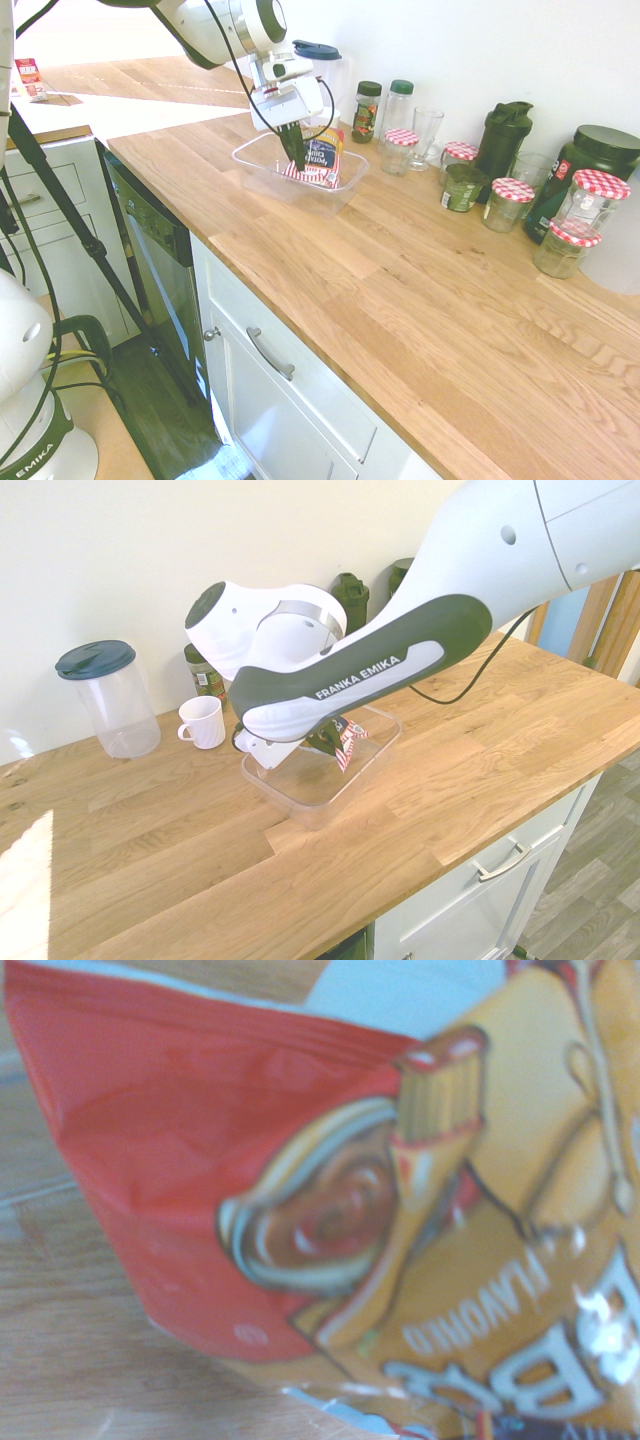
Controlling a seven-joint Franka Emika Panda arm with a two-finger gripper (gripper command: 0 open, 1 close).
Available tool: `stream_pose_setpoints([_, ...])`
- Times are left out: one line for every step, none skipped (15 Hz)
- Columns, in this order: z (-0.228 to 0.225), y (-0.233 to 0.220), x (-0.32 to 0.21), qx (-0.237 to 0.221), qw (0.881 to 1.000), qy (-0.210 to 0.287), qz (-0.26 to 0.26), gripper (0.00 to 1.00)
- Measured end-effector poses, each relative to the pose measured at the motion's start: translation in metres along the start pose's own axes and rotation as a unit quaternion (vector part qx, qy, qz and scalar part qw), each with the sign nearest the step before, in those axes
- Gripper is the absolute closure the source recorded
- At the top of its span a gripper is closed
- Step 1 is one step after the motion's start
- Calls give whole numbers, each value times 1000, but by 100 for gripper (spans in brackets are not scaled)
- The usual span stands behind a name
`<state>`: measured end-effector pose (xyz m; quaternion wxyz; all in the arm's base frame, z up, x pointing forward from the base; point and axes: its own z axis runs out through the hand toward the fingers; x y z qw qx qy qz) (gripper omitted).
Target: Put the chip bag into the container
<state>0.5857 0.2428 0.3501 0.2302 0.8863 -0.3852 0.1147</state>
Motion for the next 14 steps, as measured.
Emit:
stream_pose_setpoints([8, 2, -5, -5, 1000, -2, -5, 0])
stream_pose_setpoints([12, 4, -8, -8, 1000, -3, -9, 0])
stream_pose_setpoints([13, 6, -10, -8, 1000, -4, -12, 0])
stream_pose_setpoints([12, 9, -11, -8, 1000, -5, -15, 0])
stream_pose_setpoints([10, 12, -10, -6, 1000, -7, -16, 0])
stream_pose_setpoints([10, 14, -10, -5, 1000, -8, -17, 0])
stream_pose_setpoints([11, 16, -11, -4, 1000, -8, -19, 0])
stream_pose_setpoints([12, 18, -11, -2, 1000, -8, -20, 0])
stream_pose_setpoints([12, 19, -12, 2, 1000, -8, -21, 0])
stream_pose_setpoints([10, 22, -12, 6, 1000, -8, -21, 0])
stream_pose_setpoints([5, 26, -11, 13, 1000, -10, -20, 0])
stream_pose_setpoints([-3, 33, -9, 21, 999, -13, -19, 0])
stream_pose_setpoints([-13, 42, -6, 33, 999, -16, -18, 0])
stream_pose_setpoints([-26, 54, -3, 44, 999, -17, -18, 0])
